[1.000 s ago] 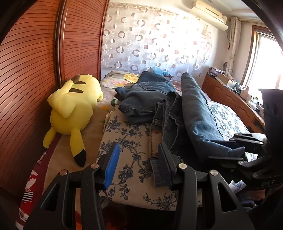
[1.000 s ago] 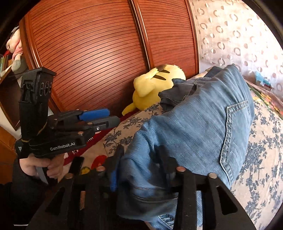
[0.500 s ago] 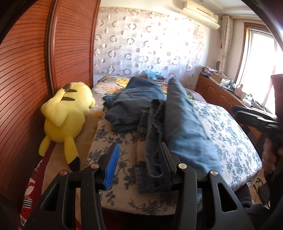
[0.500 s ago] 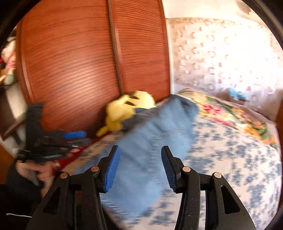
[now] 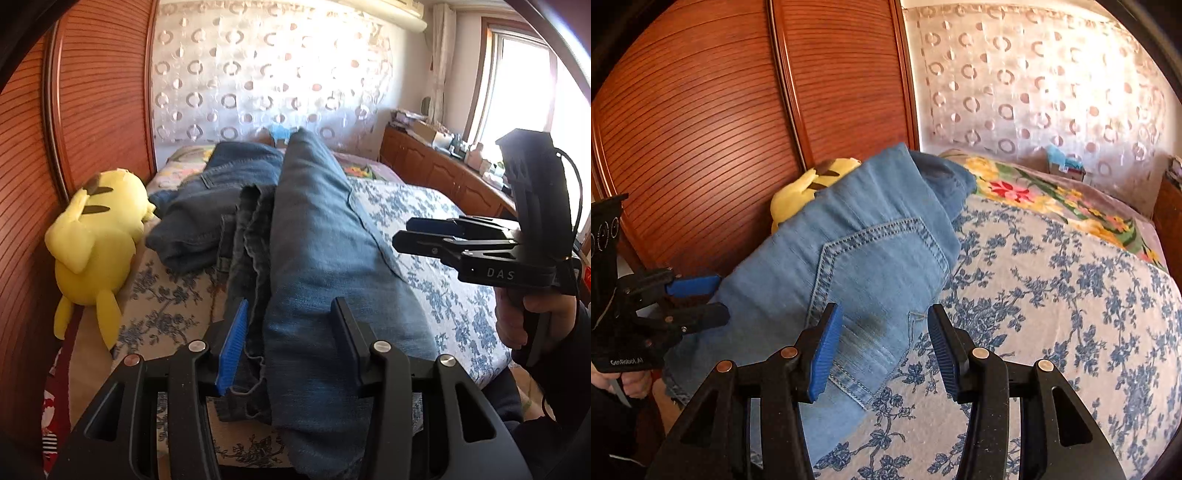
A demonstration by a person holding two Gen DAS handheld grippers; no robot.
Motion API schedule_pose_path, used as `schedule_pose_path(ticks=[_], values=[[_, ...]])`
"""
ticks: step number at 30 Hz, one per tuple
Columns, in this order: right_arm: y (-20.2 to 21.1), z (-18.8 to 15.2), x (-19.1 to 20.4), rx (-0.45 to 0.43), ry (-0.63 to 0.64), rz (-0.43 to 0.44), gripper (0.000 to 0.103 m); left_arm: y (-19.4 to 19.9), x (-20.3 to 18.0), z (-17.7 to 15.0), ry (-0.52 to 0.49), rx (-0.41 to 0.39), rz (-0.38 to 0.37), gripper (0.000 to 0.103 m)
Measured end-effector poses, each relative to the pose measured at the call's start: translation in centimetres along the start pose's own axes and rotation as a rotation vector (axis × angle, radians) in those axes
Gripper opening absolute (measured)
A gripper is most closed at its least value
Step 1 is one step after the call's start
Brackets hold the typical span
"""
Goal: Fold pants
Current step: 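Open the right tool and release the jeans leg onto the stack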
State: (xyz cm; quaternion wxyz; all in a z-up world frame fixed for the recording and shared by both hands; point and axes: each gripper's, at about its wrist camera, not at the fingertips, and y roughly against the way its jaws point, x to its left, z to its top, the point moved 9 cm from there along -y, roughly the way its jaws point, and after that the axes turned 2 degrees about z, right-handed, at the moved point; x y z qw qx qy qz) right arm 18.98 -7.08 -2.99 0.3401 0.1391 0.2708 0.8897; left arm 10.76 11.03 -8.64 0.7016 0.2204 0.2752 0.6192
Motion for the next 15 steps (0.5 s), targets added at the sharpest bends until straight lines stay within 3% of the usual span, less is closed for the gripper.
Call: schedule_pose_path(ticks=[6,12,15], values=[[-0.7,-0.7,0.0,0.016,-0.008,0.0,0.05,-0.8,-0.1,-0.6,0.008,0.021,-0.018,0.046],[-1.0,-0.7,-0.6,0.014,-0.015,-0.005,0.05,-0.5,-1.1,-1.0,-0.022,0.033,-0.056,0.014],[-1.1,-0.8,-0.9,0.013,-0.017,-0.007,0.05,0.1,-1.3,-0.9,-0.035,0.012,-0.06,0.009]])
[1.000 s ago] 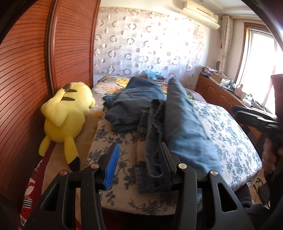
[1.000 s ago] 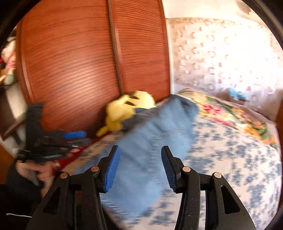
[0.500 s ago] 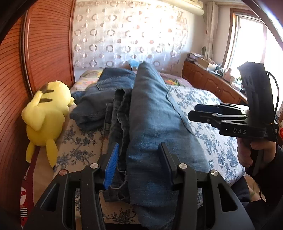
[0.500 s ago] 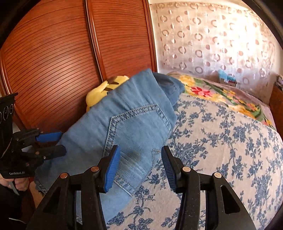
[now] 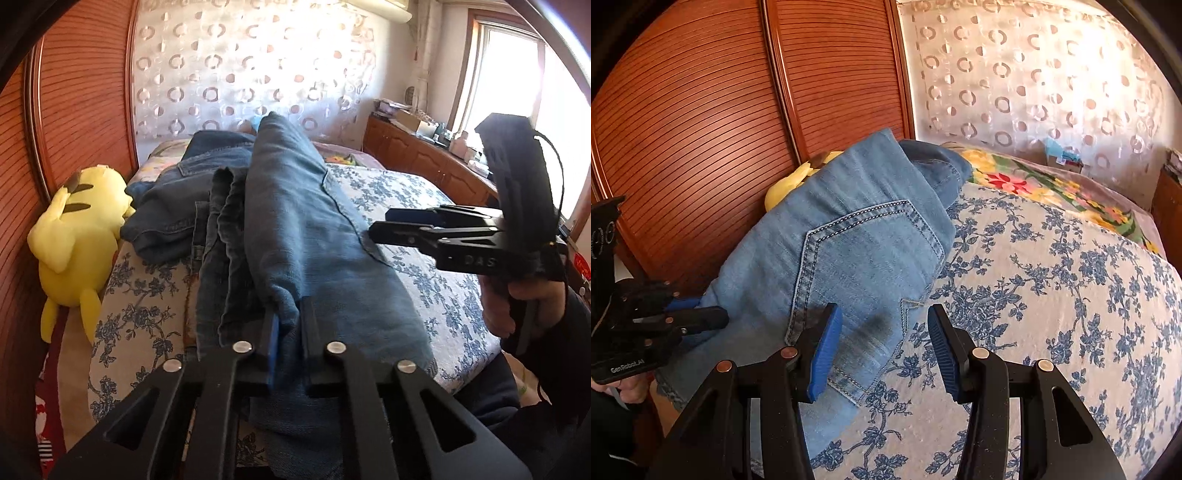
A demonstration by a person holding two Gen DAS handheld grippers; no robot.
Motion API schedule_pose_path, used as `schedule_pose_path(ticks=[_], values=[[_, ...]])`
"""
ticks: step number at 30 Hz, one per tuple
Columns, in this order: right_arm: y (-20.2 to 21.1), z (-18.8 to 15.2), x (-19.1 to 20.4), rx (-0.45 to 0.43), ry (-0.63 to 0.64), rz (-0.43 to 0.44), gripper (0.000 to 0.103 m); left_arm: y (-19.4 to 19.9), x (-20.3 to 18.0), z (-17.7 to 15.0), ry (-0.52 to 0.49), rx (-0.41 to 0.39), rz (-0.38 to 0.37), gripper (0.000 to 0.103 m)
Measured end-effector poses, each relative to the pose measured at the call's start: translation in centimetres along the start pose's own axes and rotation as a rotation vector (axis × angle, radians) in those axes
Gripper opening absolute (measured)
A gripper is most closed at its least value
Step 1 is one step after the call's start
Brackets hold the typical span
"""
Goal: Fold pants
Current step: 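Open the right tool and release the jeans leg onto the stack, then grasp the jeans leg end with the right tool near the back pocket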
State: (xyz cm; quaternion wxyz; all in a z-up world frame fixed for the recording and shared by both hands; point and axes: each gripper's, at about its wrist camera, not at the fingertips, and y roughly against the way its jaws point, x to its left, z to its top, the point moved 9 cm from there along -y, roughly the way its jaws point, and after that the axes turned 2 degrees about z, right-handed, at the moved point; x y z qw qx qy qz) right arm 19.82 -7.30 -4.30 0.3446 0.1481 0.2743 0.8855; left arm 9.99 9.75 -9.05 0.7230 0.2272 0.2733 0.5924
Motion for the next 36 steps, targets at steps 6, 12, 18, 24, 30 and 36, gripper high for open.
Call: schedule_pose_path(ticks=[6,12,18,24,30,36], values=[[0.3,-0.1,-0.2,-0.005,-0.004,0.004,0.05,3.6,-0.5,0.5,0.0,-0.093,0.008,0.006],[0.3,0.3,-0.1,-0.019,-0.014,0.013,0.05,4.4,2.9,-0.4,0.081,-0.095,0.081,0.006],[0.0,1.2,0.6,-0.036,0.002,0.029,0.05,1.5,6.4,-3.0,0.113,-0.014,0.15,0.006],[-2.0,2.2,1.0,-0.029,0.009,0.034,0.059,0.7,7.0,-3.8,0.109,0.009,0.156,0.006],[-4.2,2.9,-0.2,-0.014,-0.064,0.058,0.068,1.2,6.8,-3.3,0.113,0.006,0.124,0.012],[-7.7,3.2,-1.1,0.042,-0.104,0.055,0.078,2.0,7.0,-2.6,0.119,0.004,0.132,0.035]])
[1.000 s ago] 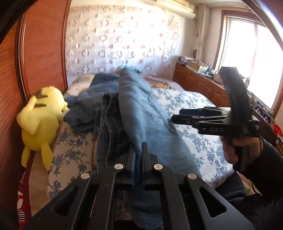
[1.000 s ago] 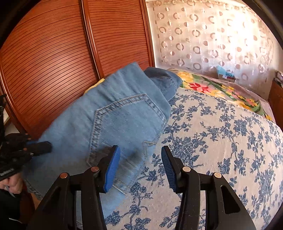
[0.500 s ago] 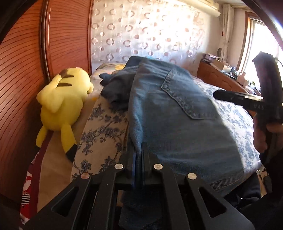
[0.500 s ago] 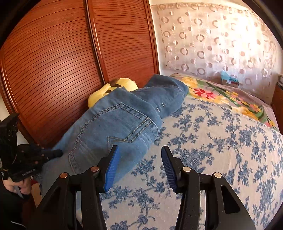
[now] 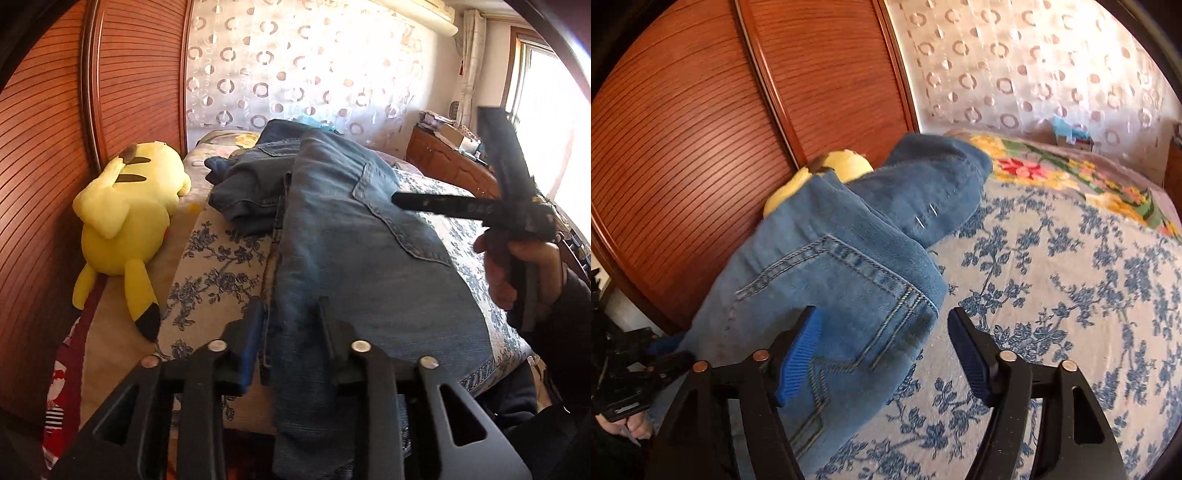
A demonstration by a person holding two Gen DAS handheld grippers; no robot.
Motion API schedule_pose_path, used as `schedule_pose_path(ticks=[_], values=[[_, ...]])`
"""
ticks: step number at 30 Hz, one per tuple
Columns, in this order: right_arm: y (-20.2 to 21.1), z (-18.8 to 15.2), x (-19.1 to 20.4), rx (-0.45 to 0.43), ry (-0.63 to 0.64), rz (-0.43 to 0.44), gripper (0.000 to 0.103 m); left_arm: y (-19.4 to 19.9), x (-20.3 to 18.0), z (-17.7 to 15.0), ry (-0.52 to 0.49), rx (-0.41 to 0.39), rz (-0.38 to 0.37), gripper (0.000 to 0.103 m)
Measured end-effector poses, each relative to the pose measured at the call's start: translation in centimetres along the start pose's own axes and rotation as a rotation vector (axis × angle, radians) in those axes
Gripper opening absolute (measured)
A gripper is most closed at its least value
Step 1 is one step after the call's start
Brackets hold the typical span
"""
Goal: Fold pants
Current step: 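Grasp the jeans leg end with the right tool near the back pocket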
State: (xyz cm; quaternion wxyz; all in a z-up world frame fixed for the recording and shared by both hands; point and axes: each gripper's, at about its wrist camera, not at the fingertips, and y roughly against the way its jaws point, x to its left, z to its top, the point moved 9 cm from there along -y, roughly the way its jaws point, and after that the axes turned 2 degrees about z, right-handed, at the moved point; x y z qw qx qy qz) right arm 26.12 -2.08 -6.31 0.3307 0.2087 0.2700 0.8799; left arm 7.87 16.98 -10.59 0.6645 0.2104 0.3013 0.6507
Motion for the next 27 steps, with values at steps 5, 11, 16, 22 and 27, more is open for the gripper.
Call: schedule_pose_path(ticks=[5,11,16,22,27], values=[[-2.5,0.1,-1.0,0.042,-0.072,0.043,0.084,0.2,0.2,0.4,0.012,-0.002,-0.019,0.049],[-4.6,0.1,-1.2,0.069,-0.101,0.112,0.075,-0.6,0.1,0.2,0.016,0.021,-0.025,0.049],[-4.9,0.2,-1.5,0.068,-0.106,0.155,0.041,-1.1,-0.2,-0.1,0.014,0.037,-0.03,0.049],[-1.3,-0.5,-1.7,0.021,-0.067,0.12,0.022,-2.6,-0.6,-0.7,0.017,0.08,-0.065,0.05],[2.2,-2.7,-3.2,0.005,-0.063,0.076,0.021,-3.2,-1.5,-1.0,0.011,0.09,-0.096,0.051]])
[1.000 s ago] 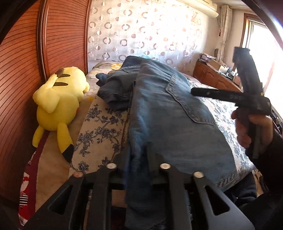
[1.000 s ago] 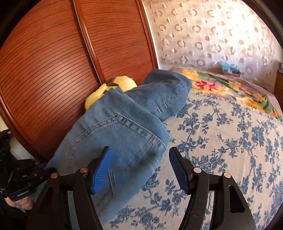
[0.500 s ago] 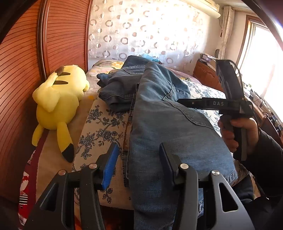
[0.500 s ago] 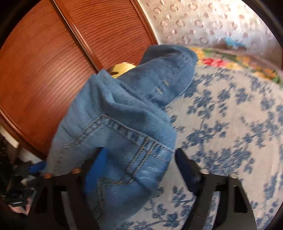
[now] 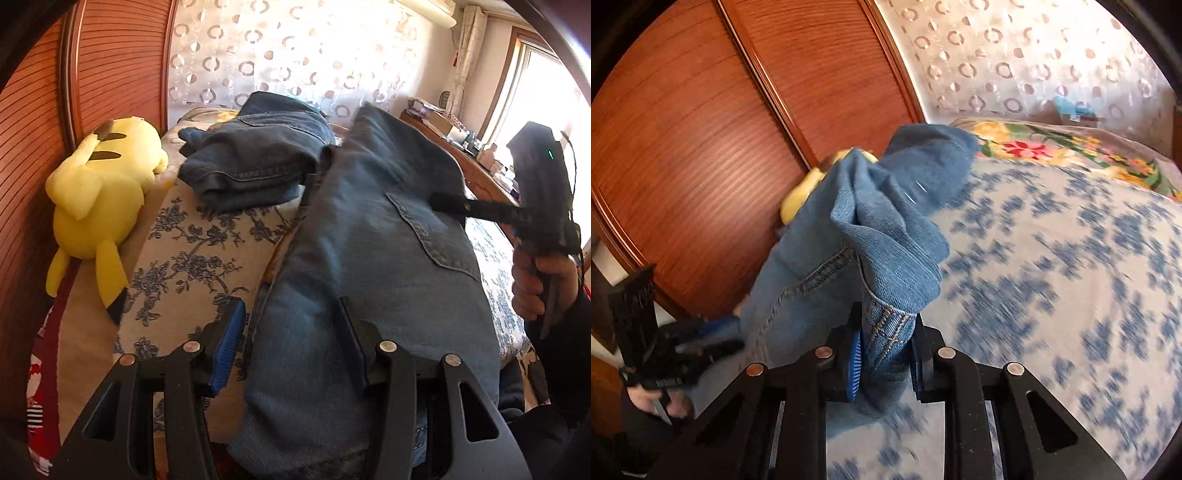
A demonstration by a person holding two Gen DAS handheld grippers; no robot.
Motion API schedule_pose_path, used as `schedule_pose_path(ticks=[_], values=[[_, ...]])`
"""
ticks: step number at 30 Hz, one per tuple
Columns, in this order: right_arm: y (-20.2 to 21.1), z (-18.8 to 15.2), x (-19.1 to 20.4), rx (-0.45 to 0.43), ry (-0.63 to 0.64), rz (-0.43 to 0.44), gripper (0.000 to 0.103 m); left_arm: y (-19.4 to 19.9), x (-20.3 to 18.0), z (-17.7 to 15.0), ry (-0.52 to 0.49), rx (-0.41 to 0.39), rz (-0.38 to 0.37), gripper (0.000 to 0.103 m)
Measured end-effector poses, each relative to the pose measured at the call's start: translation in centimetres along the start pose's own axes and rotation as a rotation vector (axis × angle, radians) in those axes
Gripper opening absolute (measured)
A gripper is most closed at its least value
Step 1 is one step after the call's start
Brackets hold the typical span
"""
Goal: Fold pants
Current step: 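Grasp the jeans leg end with the right tool near the back pocket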
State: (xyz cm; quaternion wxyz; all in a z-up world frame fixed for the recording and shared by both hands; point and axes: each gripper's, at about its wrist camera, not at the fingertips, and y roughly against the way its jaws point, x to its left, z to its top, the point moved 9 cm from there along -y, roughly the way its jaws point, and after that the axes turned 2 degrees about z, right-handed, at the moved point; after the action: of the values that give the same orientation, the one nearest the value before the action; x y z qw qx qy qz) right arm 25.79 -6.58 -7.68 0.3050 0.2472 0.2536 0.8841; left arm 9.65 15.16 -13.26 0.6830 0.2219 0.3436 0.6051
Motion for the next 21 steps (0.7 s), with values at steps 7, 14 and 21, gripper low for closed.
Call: schedule_pose_path(ticks=[7,14,21], values=[[-0.5,-1.9,-2.1,0.021,-0.03,-0.031,0.022,-1.8,-1.0,-0.2,0.0,0.048,-0.061,0.051],[-1.1,-1.9,-1.3,0.025,0.025,-0.081,0.023,-2.9,-0.6,0.0,0.033,0.05,-0.083,0.061],[-0.3,-2.1,-0.7,0.028,0.02,-0.07,0.027,-3.5,-0.8,0.7,0.013,0.049,-0.091,0.061]])
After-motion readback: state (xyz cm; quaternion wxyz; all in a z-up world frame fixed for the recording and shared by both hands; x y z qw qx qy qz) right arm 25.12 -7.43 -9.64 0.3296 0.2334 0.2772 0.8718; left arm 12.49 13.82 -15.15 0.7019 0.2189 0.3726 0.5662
